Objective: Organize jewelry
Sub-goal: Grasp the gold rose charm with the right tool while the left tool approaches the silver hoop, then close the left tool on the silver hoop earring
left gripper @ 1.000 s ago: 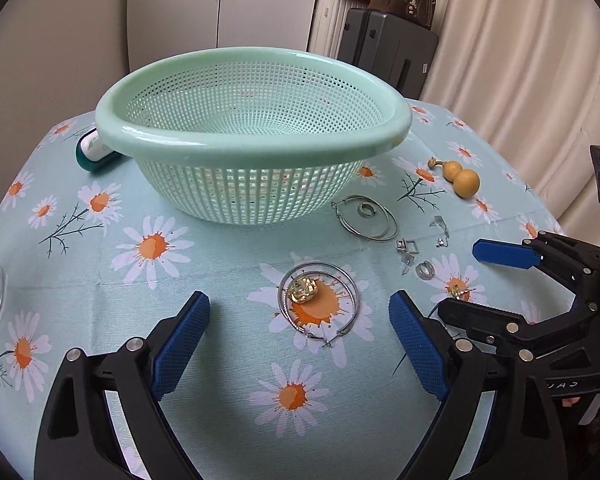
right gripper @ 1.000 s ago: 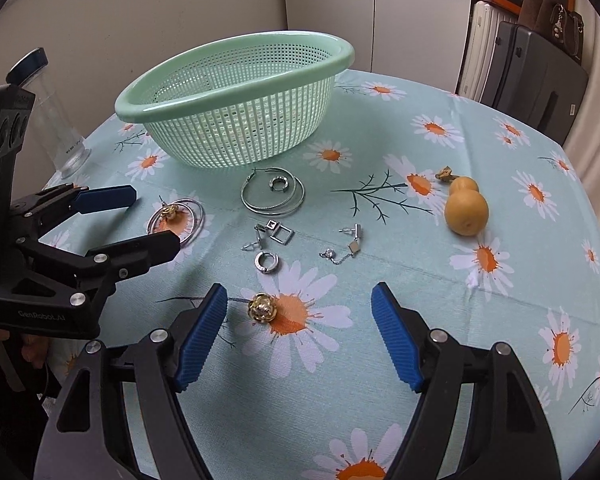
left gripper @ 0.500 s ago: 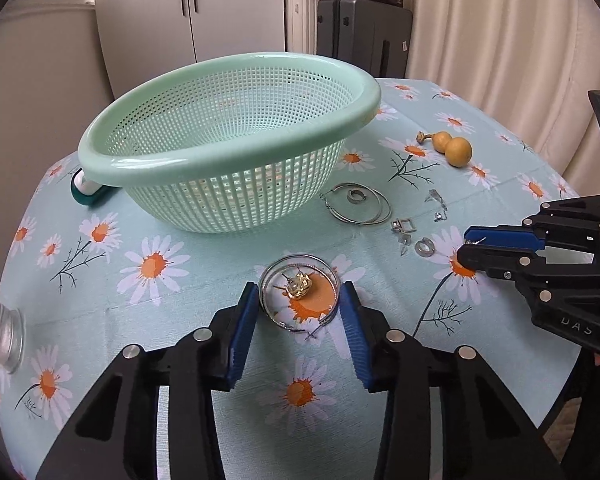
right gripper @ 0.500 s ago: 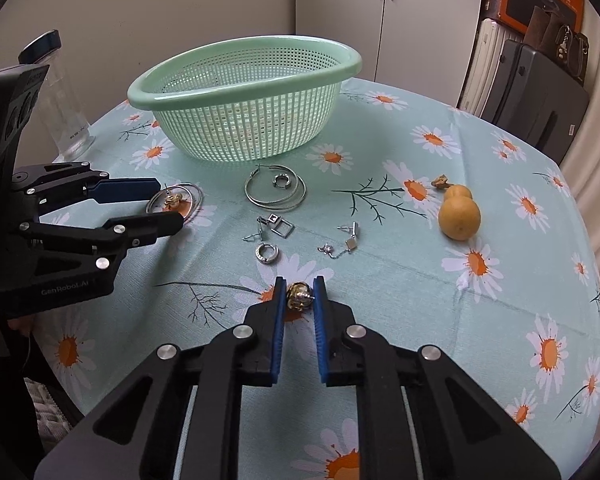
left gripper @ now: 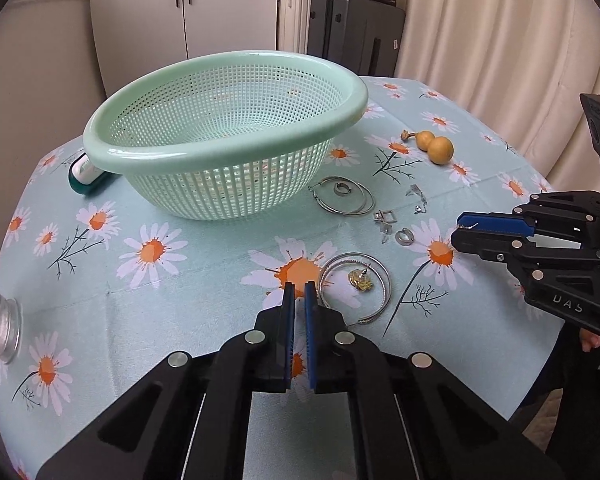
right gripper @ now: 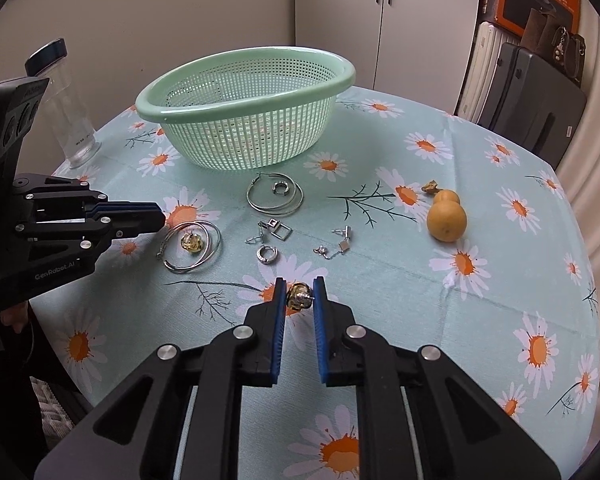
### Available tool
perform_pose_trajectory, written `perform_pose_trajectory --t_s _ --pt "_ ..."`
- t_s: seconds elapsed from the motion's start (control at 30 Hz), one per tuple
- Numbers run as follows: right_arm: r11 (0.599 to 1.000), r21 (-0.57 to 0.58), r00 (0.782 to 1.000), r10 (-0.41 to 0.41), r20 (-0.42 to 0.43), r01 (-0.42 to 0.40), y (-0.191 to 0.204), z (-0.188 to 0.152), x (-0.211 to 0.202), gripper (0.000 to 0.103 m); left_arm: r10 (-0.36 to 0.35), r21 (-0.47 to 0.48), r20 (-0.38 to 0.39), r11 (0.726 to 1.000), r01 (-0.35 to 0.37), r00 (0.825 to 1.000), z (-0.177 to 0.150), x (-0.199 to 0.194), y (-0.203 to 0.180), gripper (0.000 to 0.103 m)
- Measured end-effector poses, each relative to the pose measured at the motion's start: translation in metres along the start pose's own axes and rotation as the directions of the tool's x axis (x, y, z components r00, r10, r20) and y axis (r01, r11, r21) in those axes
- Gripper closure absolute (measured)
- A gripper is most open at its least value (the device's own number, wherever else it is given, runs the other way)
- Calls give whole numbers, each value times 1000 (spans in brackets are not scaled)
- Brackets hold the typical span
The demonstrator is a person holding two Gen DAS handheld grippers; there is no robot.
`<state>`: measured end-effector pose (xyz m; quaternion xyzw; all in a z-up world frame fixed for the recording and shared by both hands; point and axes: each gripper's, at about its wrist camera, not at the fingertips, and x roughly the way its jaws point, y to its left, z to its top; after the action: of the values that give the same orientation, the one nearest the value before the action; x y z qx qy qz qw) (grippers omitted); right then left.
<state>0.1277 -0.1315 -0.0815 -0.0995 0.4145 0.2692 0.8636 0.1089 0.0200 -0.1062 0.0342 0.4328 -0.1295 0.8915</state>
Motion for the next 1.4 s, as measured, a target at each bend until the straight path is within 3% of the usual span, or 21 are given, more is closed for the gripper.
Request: perform_pose_trajectory --t_s 0.13,0.17,0.23,0.37,0.57,0.67,0.8,1.07,1.4 --pt "1000 2 1000 6 1 -6 0 -1 -2 88 -29 -7 22 1000 29 999 0 -6 -1 93" --pt "1000 1 1000 6 -1 -6 1 -1 -1 88 -36 -5 19 999 36 999 0 -7 -2 87" --pt "1000 -3 1000 7 -5 -7 2 -2 -1 88 -41 -5 26 999 42 999 -1 -9 -4 42" --pt "1000 3 1000 10 -4 -10 1 -2 0 88 -28 44 68 999 25 997 1 -15 -13 33" --pt "1000 4 1000 15 -11 -15 0 -2 2 88 -44 56 27 998 43 999 4 6 -21 33" --pt "1000 10 1000 19 -11 -19 -1 -3 3 88 1 110 -2 994 -1 1000 2 17 -29 43" --pt "1000 20 1000 21 -12 -21 -3 -3 3 88 7 95 -7 995 -6 1000 4 16 -26 60" --pt "999 23 1000 22 5 -22 -3 -3 -3 88 -31 40 -16 999 32 999 5 8 -20 61" --pt "999 20 998 42 55 -44 -1 3 -18 88 -56 17 105 998 55 993 17 -42 -14 62"
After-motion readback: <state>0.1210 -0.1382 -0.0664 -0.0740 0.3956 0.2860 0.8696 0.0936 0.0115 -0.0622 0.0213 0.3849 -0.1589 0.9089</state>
